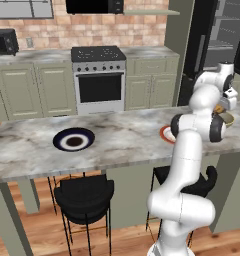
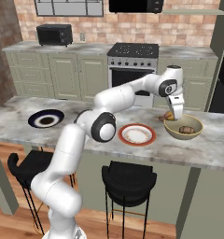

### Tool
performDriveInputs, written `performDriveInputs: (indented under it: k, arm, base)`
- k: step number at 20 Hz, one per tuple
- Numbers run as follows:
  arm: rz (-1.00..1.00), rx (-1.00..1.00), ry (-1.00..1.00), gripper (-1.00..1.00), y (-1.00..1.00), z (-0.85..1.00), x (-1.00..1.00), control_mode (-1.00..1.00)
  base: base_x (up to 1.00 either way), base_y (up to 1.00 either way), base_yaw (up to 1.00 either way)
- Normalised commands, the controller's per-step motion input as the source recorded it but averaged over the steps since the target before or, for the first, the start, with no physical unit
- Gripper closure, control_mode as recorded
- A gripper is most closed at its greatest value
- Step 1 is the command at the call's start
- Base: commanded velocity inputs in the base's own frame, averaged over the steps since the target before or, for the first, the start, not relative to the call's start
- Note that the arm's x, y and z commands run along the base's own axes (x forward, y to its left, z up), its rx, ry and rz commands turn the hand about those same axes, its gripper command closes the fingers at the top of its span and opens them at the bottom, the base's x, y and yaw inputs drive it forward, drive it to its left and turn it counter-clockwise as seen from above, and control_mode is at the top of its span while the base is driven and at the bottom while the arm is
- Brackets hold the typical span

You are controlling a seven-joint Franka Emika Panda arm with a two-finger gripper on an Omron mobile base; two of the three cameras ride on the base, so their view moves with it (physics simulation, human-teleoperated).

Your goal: Pick the chicken drumstick and potato from their plates and place them in the bowl. Then put the bowl in the fridge.

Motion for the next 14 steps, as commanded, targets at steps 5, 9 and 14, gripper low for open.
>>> performDriveInputs:
  k: [5,9,14]
  arm:
    - [0.03,0.01,-0.10,1.00,0.00,-0.18,0.07,-1.00]
    - [0.02,0.04,-0.14,1.00,0.00,-0.13,0.07,-1.00]
    - [0.02,0.00,-0.10,1.00,0.00,-0.21,0.12,-1.00]
  base:
    - [0.00,0.00,0.00]
    - [0.00,0.00,0.00]
    - [0.00,0.00,0.00]
